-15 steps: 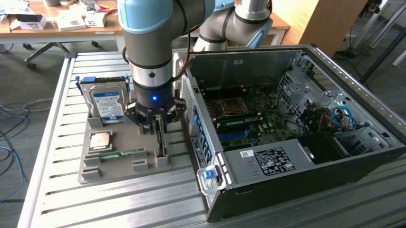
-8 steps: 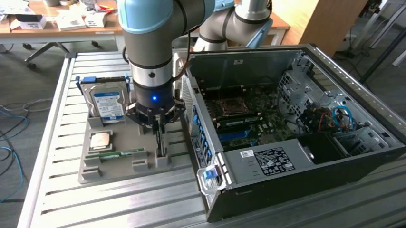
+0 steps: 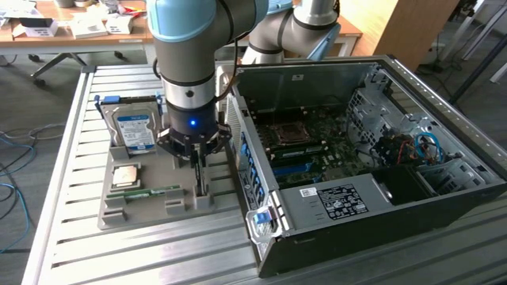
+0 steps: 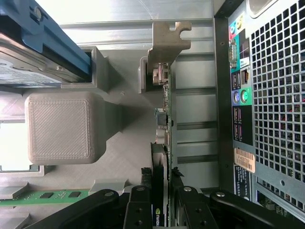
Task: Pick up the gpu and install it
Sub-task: 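Pick up the gpu and move the gpu toward the slot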
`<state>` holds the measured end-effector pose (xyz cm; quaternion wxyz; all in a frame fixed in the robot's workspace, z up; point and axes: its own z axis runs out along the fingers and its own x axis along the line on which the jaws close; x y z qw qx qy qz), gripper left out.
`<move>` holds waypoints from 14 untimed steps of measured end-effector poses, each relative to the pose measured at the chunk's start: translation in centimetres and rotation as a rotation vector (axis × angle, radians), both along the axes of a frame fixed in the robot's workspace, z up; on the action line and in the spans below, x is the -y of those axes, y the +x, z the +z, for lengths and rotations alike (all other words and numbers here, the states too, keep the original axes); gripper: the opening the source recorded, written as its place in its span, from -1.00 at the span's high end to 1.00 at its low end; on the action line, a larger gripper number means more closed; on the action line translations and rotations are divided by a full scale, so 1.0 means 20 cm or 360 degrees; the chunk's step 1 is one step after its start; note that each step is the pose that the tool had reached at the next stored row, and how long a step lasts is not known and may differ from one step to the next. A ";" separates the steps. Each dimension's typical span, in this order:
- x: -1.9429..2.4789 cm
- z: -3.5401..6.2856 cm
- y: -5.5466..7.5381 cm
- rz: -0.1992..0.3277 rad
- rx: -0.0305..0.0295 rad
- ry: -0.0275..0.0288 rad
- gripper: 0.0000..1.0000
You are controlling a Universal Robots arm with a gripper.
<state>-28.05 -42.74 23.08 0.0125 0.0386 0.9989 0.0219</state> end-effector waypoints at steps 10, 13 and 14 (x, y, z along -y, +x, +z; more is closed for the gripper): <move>0.000 0.000 0.00 0.0016 0.00000 -0.00001 0.47; 0.000 0.000 0.00 0.0016 -0.00001 0.00000 0.47; 0.000 0.000 0.00 0.0019 0.00000 -0.00005 0.47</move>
